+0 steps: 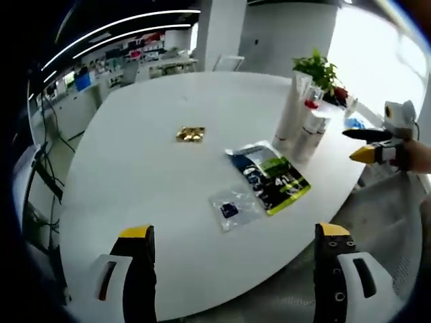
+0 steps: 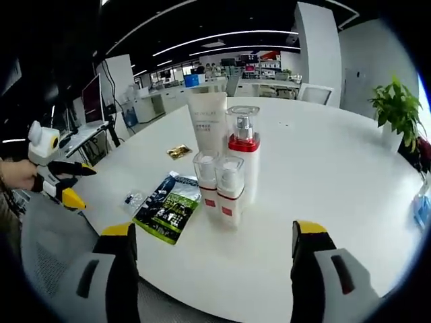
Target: Arrange the skincare products in the storage area until every visible bottle or jar stands upright without overlapping.
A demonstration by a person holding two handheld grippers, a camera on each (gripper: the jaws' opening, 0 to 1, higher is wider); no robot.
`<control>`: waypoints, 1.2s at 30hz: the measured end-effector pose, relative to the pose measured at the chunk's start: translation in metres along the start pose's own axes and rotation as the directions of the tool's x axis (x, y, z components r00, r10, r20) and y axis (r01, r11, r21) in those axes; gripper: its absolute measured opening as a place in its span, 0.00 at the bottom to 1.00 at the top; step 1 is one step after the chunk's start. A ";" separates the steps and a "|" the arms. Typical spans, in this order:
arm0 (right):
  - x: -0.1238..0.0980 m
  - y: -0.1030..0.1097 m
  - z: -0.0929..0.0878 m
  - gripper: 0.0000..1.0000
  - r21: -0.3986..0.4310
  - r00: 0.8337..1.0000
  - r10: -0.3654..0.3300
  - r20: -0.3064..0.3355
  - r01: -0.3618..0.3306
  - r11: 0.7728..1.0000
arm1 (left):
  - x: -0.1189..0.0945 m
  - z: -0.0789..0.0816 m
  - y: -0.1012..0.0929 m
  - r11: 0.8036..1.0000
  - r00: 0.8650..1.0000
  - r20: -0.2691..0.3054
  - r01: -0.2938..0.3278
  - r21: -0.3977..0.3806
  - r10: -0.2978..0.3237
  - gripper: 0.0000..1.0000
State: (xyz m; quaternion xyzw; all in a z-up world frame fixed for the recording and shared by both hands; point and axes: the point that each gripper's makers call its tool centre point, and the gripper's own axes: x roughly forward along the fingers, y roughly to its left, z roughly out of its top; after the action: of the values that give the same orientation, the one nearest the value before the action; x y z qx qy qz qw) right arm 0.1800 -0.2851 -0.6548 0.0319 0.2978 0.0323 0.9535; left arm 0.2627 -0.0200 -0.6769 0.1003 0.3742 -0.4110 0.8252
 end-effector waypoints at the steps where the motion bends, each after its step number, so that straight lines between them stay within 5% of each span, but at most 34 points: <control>1: 0.000 0.000 -0.001 0.95 -0.003 1.000 -0.001 -0.001 0.001 1.000 | 0.000 -0.003 0.000 1.000 1.000 -0.006 -0.004 -0.002 0.004 0.97; 23: 0.000 0.001 -0.004 0.93 -0.003 1.000 0.011 -0.011 -0.011 1.000 | 0.003 -0.006 0.000 1.000 0.999 -0.050 -0.015 -0.006 0.014 0.97; 36: -0.002 -0.006 -0.004 0.92 0.034 1.000 -0.011 0.002 0.011 0.999 | 0.019 0.012 0.005 0.999 0.996 -0.088 0.010 0.042 -0.007 0.97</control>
State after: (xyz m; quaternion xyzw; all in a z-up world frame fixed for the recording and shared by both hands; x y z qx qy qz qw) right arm 0.1764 -0.2909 -0.6572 0.0465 0.2975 0.0222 0.9533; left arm 0.2803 -0.0336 -0.6828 0.1341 0.4019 -0.4175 0.8039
